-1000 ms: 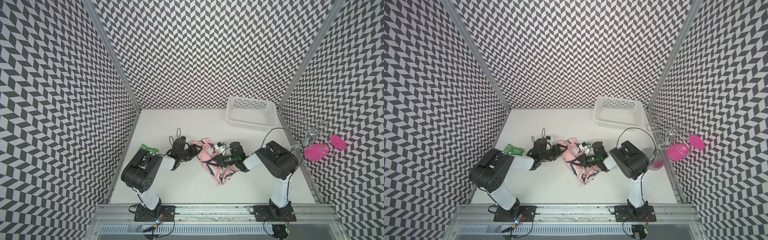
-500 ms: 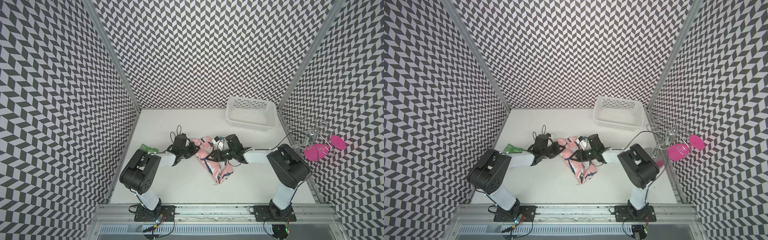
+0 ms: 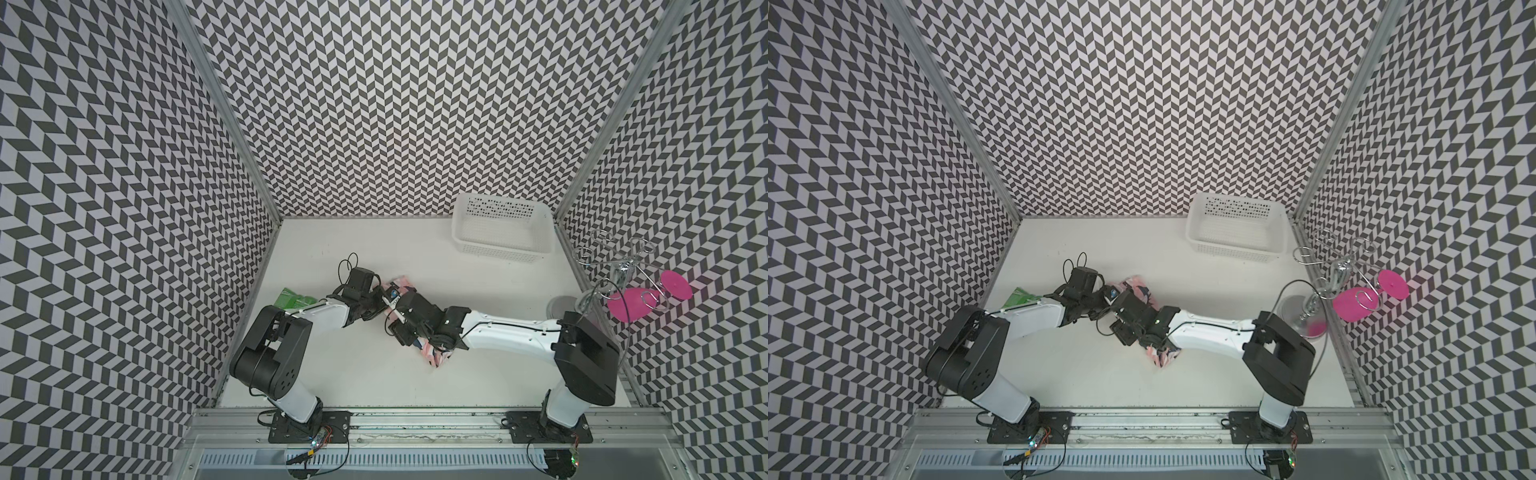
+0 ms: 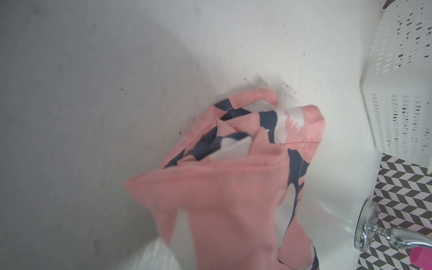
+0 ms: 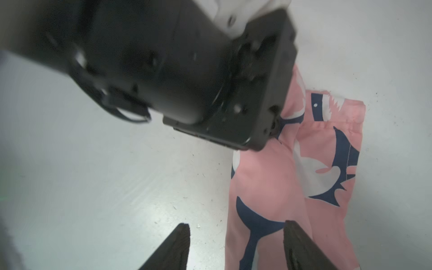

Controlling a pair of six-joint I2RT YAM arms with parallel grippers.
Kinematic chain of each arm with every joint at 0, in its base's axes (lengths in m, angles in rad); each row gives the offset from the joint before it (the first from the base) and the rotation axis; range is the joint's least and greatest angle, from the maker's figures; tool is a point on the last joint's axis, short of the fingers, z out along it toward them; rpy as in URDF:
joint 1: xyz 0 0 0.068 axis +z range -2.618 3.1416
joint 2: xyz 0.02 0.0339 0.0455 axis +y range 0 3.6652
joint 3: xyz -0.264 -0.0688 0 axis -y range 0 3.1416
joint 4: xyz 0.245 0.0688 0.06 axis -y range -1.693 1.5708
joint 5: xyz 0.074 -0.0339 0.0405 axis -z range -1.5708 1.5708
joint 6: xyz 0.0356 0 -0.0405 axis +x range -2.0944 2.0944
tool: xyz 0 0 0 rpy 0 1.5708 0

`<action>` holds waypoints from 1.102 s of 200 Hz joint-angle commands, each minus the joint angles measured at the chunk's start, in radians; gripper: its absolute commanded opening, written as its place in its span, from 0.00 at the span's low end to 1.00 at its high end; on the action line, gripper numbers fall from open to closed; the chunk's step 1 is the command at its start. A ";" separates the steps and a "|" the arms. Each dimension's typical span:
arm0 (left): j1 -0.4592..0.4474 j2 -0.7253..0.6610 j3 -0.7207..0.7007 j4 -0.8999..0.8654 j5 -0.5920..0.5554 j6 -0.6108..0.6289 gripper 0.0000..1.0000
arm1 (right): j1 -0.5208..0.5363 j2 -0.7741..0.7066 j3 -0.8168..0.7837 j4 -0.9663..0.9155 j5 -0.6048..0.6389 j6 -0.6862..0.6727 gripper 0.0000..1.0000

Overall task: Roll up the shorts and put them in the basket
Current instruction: Roll the shorts at the center of the board.

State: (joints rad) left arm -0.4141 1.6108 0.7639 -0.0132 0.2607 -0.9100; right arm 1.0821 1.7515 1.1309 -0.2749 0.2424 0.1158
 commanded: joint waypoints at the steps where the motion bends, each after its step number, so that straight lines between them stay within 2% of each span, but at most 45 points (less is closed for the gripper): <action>1: -0.007 -0.016 0.031 -0.035 -0.001 0.011 0.00 | 0.043 0.079 0.017 -0.043 0.245 -0.039 0.67; 26: -0.008 -0.017 0.029 -0.029 0.014 0.003 0.00 | 0.056 0.156 0.033 -0.053 0.310 -0.030 0.66; 33: -0.006 -0.017 0.028 -0.030 0.017 0.003 0.00 | 0.056 0.169 0.035 -0.052 0.312 -0.026 0.63; 43: -0.006 -0.020 0.025 -0.026 0.020 0.000 0.00 | 0.056 0.178 0.027 -0.039 0.305 -0.022 0.52; 60: -0.006 -0.033 0.016 -0.011 0.022 -0.003 0.00 | 0.042 0.165 -0.003 -0.001 0.211 -0.018 0.21; 65: -0.004 -0.040 0.010 -0.002 0.018 -0.004 0.06 | 0.032 0.160 -0.011 0.006 0.171 -0.016 0.14; 78: 0.002 -0.062 -0.004 0.014 0.012 -0.004 0.35 | -0.005 0.138 -0.032 0.033 0.036 0.001 0.08; 87: 0.009 -0.079 -0.010 0.023 0.011 0.001 0.51 | -0.044 0.119 -0.051 0.055 -0.069 0.022 0.07; 96: 0.018 -0.095 -0.013 0.023 0.009 0.008 0.62 | -0.089 0.097 -0.077 0.092 -0.201 0.043 0.05; 115: 0.037 -0.146 -0.022 0.019 -0.006 0.024 0.70 | -0.191 0.050 -0.148 0.195 -0.466 0.108 0.05; 149: 0.060 -0.247 -0.065 0.019 -0.034 0.046 0.74 | -0.309 0.015 -0.246 0.376 -0.777 0.226 0.05; 177: 0.055 -0.250 -0.097 0.049 0.001 0.057 0.75 | -0.395 0.037 -0.340 0.584 -0.983 0.370 0.06; 220: 0.000 -0.176 -0.117 0.180 0.065 0.055 0.77 | -0.507 0.077 -0.507 0.971 -1.142 0.644 0.06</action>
State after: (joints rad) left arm -0.3855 1.3952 0.6567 0.0605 0.2756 -0.8719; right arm 0.6216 1.7836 0.7029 0.4286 -0.7322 0.5465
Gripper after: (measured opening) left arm 0.769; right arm 0.113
